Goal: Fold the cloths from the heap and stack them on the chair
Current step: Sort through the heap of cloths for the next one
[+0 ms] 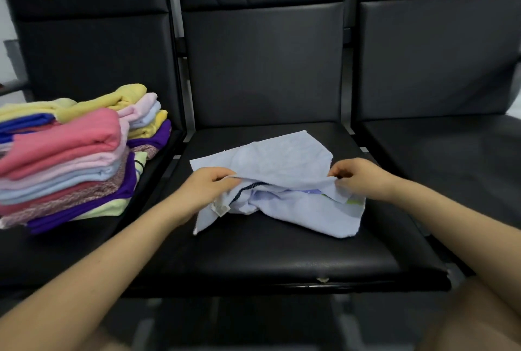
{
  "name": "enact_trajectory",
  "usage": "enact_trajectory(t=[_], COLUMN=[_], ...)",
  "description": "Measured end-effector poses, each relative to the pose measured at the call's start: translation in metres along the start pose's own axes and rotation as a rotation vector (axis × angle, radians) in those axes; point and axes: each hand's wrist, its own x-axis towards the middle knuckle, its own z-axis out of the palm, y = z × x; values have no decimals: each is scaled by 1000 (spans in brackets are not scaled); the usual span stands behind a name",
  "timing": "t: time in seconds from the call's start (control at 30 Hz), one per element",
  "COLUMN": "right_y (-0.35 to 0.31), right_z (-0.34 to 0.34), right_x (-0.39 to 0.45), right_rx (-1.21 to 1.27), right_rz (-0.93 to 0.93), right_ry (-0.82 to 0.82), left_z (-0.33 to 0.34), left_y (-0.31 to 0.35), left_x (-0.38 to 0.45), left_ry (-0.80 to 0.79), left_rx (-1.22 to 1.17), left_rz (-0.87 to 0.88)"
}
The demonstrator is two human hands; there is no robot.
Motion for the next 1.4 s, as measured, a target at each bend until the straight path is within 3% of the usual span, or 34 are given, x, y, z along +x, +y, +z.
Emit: enact_trajectory(t=[0.17, 0.3, 0.43, 0.63, 0.83, 0.93, 1.07, 1.13, 1.3, 1.4], right_y=[-20, -43, -52, -37, -23, -19, -16, -15, -6, -9], right_z=[30, 48, 48, 23, 4, 0, 14, 24, 47, 49], right_x=[-2, -9, -8, 9, 23, 27, 25, 25, 30, 35], right_rx=[-11, -172, -249, 85, 291, 99, -362, -507, -706, -556], right_rz=[-61, -256, -301, -171, -129, -130, -5, -7, -293, -330], right_ry=[138, 22, -3, 15, 154, 175, -37, -60, 226, 309], left_z=[-16, -27, -40, -39, -39, -38, -38, -37, -31, -35], left_y=[8, 15, -9, -33, -32, -35, -43, -48, -53, -59], left_x=[5, 17, 26, 28, 37, 43, 52, 54, 54, 55], left_ry=[43, 115, 140, -2, -47, 6, 84, 83, 77, 58], left_rx=[-213, -255, -157, 98, 116, 89, 77, 95, 133, 49], left_rz=[-171, -198, -176, -134, -71, -30, -34, -27, 4, -17])
